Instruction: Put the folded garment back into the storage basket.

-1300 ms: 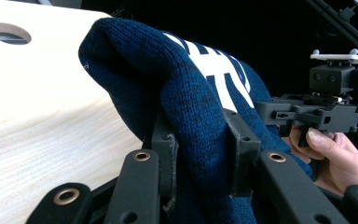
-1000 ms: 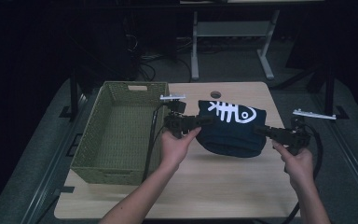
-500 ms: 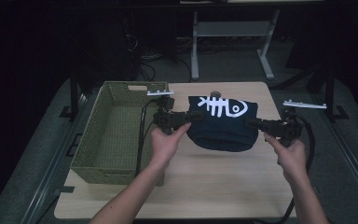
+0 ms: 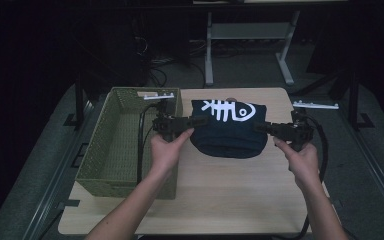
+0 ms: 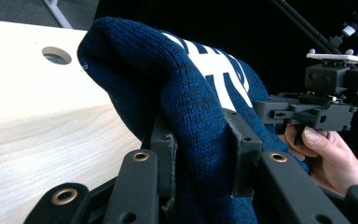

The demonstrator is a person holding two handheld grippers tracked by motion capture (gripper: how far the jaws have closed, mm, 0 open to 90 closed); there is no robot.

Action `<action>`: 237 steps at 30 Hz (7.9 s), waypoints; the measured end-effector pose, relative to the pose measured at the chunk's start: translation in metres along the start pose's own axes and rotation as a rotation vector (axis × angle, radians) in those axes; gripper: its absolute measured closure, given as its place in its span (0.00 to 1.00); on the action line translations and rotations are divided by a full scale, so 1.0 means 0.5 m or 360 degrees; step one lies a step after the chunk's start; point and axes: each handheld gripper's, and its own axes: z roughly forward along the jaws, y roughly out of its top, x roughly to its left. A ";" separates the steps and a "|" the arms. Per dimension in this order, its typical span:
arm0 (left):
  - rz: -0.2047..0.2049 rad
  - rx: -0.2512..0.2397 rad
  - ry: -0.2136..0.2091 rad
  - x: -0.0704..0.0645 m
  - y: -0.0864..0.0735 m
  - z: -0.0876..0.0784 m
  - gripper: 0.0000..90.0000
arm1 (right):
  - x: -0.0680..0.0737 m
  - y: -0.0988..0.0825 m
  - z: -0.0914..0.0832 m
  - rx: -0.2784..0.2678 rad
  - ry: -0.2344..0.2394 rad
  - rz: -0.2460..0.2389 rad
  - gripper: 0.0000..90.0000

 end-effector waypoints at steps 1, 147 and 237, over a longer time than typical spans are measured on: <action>-0.0017 -0.0004 -0.0003 0.004 0.002 -0.008 0.76 | 0.005 0.005 0.007 0.0004 0.0005 -0.0004 0.80; -0.0382 -0.0061 0.0568 0.301 -0.049 -0.380 0.75 | 0.224 -0.029 0.511 0.0314 0.0117 -0.0130 0.79; 0.0029 -0.0205 0.0494 0.136 -0.060 -0.268 0.38 | 0.097 0.002 0.285 0.0121 0.0215 -0.0233 0.28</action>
